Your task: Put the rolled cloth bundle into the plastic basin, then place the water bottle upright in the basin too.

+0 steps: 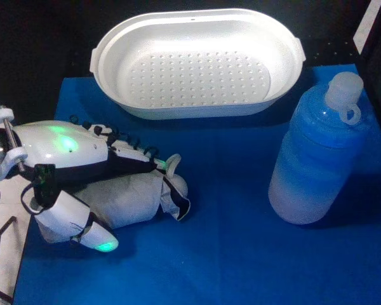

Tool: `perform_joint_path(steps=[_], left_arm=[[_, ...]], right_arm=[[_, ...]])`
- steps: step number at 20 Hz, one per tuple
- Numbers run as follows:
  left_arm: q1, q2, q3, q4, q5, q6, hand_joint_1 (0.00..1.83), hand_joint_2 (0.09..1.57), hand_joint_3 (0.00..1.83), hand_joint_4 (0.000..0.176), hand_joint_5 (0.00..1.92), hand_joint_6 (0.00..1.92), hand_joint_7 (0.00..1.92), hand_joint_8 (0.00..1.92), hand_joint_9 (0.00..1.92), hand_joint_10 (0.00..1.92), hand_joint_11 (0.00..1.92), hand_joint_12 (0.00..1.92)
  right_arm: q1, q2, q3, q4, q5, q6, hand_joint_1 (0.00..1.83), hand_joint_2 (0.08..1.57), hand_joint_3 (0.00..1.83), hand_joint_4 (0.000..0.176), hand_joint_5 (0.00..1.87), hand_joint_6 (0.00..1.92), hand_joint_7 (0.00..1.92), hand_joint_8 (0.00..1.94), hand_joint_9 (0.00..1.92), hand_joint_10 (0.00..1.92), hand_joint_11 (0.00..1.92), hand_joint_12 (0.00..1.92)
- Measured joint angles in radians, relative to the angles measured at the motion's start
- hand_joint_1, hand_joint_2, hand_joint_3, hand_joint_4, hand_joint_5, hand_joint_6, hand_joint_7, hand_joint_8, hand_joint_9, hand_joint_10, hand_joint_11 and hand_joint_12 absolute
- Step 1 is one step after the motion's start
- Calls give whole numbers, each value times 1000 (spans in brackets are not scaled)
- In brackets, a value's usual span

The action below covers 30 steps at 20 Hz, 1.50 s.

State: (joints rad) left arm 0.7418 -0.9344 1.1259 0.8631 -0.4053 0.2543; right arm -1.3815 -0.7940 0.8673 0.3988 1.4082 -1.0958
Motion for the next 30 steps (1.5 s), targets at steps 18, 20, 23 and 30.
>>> perform_joint_path(steps=[18,20,23,30], left_arm=[[-68,27,-18,-151,-112,153,1724,1099,0,175,970,1921,1242,1921,1539,1921,1639,1921],[-117,33,-13,-196,-157,184,1734,1126,0,176,913,1921,1201,1921,1432,1921,1527,1921],[-169,33,2,-239,-185,231,1267,1249,23,176,895,1921,1141,1921,1354,1921,1482,1921],[-304,-50,118,-410,-151,407,1687,1159,0,176,595,1921,893,1921,1139,1921,1255,1921]], right_arm=[[0,-8,0,-1,0,0,225,1233,1,173,395,1,246,1,196,6,306,14],[0,-11,0,0,0,0,221,1233,1,176,396,1,244,1,214,10,325,19],[0,-13,0,1,0,0,191,1228,0,169,402,1,233,0,238,8,355,20],[0,-23,12,-4,0,0,203,1234,1,176,392,0,243,2,234,1,319,2]])
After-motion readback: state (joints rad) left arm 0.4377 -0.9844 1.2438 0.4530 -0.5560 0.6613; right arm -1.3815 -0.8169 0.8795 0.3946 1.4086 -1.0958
